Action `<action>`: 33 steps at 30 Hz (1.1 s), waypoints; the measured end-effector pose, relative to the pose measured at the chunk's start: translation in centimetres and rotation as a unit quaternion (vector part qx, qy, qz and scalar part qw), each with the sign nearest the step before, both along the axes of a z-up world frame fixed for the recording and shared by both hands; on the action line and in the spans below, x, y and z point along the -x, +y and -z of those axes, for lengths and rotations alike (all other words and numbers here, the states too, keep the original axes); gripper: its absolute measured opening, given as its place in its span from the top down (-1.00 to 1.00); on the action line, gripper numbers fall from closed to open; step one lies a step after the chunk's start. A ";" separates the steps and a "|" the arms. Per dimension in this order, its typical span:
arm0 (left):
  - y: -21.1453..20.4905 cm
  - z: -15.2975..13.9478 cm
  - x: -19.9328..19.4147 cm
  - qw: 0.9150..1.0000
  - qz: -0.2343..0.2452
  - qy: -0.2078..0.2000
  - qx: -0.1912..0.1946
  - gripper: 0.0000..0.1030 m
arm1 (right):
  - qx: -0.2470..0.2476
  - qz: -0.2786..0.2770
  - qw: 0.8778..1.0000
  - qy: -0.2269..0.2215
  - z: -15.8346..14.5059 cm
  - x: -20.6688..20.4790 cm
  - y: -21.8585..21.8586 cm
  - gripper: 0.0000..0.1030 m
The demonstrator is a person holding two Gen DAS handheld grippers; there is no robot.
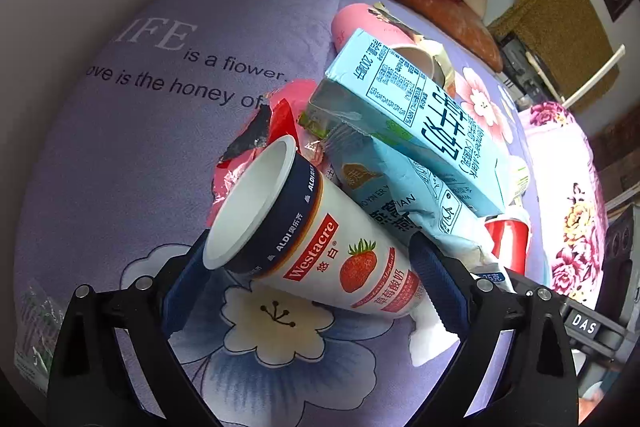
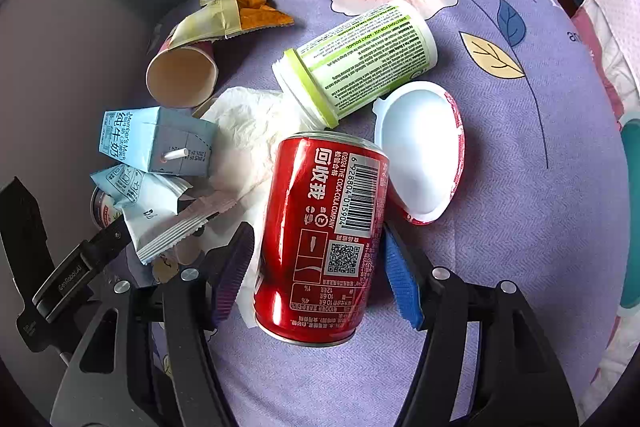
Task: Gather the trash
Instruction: 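Grasp the strawberry yogurt cup with the left tool while the right tool grasps the red cola can, then lift the yogurt cup and cola can and carry both toward the teal bin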
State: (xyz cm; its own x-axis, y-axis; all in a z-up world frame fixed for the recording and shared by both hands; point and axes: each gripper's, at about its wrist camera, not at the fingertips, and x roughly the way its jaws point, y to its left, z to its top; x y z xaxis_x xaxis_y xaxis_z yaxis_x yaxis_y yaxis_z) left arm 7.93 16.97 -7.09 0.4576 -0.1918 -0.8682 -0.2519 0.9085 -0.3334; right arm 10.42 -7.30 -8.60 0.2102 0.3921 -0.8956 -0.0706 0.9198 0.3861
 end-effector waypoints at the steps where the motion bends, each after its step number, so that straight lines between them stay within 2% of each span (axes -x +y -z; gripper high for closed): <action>1: -0.2 0.2 -0.2 1.000 0.000 0.003 0.003 -0.85 | -0.001 0.001 1.000 0.001 0.2 0.0 0.0 -0.19; 2: -0.3 0.4 -0.4 1.000 0.001 0.002 0.004 -0.85 | -0.001 0.002 1.000 0.000 0.4 0.0 0.1 -0.19; 3: -0.4 0.4 -0.4 1.000 0.006 -0.001 0.006 -0.77 | 0.001 0.002 1.000 -0.002 0.4 0.1 0.1 -0.14; 5: -0.7 0.1 -0.1 1.000 0.017 -0.009 -0.004 -0.44 | 0.008 0.000 1.000 -0.014 0.2 0.5 0.1 -0.13; 6: -1.0 -0.2 0.1 1.000 0.024 -0.010 -0.015 -0.12 | 0.012 -0.002 1.000 -0.019 0.0 0.8 0.1 -0.13; 7: -1.1 -0.3 0.3 0.999 0.035 -0.010 -0.022 -0.03 | 0.012 -0.004 1.000 -0.023 -0.2 1.1 0.0 -0.13; 11: -1.2 -0.5 1.4 0.996 0.077 -0.008 -0.039 -0.03 | 0.005 -0.011 0.999 -0.033 -1.2 2.7 -0.5 -0.13; 14: -1.7 -1.0 2.5 0.991 0.127 -0.011 -0.052 -0.03 | 0.005 -0.011 0.999 -0.037 -1.7 4.0 -1.3 -0.13; 19: -4.4 -1.1 4.4 0.971 0.229 -0.004 -0.060 -0.03 | 0.013 0.002 0.999 -0.037 -1.8 6.3 -3.3 -0.13; 23: -7.0 -0.6 5.6 0.957 0.281 -0.001 -0.064 -0.03 | 0.028 0.011 0.999 -0.038 -1.4 7.9 -5.0 -0.13; 25: -7.7 -0.3 5.4 0.957 0.282 0.002 -0.067 -0.03 | 0.037 0.016 0.998 -0.039 -1.3 8.5 -5.6 -0.13; 30: -7.6 0.1 4.6 0.966 0.246 0.012 -0.072 -0.04 | 0.066 0.022 0.996 -0.051 -1.0 9.1 -6.8 -0.13; 32: -6.9 0.2 4.4 0.970 0.229 0.013 -0.076 -0.15 | 0.073 0.024 0.996 -0.054 -0.9 9.3 -7.3 -0.13; 33: -6.7 0.2 4.4 0.972 0.220 0.014 -0.080 -0.27 | 0.074 0.027 0.995 -0.055 -0.9 9.3 -7.6 -0.13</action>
State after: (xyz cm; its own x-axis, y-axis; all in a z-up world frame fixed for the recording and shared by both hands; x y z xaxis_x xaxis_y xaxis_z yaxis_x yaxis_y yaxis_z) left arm 3.58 10.25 -7.27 0.3382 -0.2248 -0.9139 0.1670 0.9700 -0.1768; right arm 1.11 -14.91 -7.73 0.3265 0.2423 -0.9136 -0.0540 0.9698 0.2380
